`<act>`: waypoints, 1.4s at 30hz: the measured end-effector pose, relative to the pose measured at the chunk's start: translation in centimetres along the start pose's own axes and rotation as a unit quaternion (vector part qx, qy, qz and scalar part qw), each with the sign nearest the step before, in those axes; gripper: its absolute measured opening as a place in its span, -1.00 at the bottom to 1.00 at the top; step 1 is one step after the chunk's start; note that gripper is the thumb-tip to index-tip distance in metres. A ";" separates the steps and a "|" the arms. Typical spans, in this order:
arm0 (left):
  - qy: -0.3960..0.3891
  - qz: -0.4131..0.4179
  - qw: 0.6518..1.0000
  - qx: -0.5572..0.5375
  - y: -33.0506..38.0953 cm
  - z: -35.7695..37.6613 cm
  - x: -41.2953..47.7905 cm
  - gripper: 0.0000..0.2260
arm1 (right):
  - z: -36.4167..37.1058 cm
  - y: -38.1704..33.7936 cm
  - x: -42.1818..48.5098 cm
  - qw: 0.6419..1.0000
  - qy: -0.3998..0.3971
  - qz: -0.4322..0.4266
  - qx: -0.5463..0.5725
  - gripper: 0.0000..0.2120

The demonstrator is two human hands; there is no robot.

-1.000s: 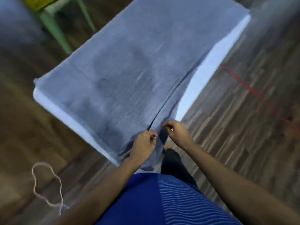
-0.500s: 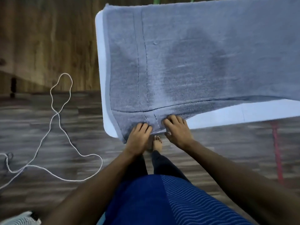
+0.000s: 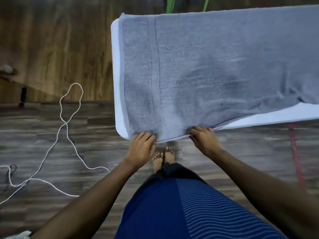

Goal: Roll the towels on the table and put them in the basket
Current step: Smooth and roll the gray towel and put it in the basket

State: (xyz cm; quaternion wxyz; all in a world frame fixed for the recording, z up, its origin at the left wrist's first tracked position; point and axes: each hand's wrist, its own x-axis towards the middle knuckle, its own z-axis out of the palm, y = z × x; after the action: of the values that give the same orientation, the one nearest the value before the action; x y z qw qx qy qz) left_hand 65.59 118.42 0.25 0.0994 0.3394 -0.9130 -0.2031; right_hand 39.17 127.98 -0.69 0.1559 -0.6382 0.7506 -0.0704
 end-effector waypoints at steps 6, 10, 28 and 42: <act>-0.096 0.004 0.994 0.044 4.9 1.7 1.5 -0.59 | 0.0 -1.0 -2.6 0.998 0.008 0.020 0.051 -0.77; -0.077 -0.011 0.997 0.011 7.1 2.6 3.1 -0.72 | -0.6 -1.4 -2.4 0.997 0.025 0.033 0.067 -0.75; -0.011 -0.102 0.994 0.025 7.6 3.7 1.4 -0.82 | -6.9 18.1 -6.3 0.991 -0.033 0.128 -0.010 -0.89; -0.005 -0.082 0.996 -0.040 28.4 15.0 13.7 -0.74 | -8.8 22.2 -7.0 0.992 -0.079 -0.032 0.089 -0.88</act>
State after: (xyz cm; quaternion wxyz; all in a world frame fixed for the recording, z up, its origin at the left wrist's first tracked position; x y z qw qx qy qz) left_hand 34.04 133.42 -0.16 0.0916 0.4076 -0.8740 -0.2482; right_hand 16.48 137.87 1.85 0.2688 -0.6490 0.7059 -0.0909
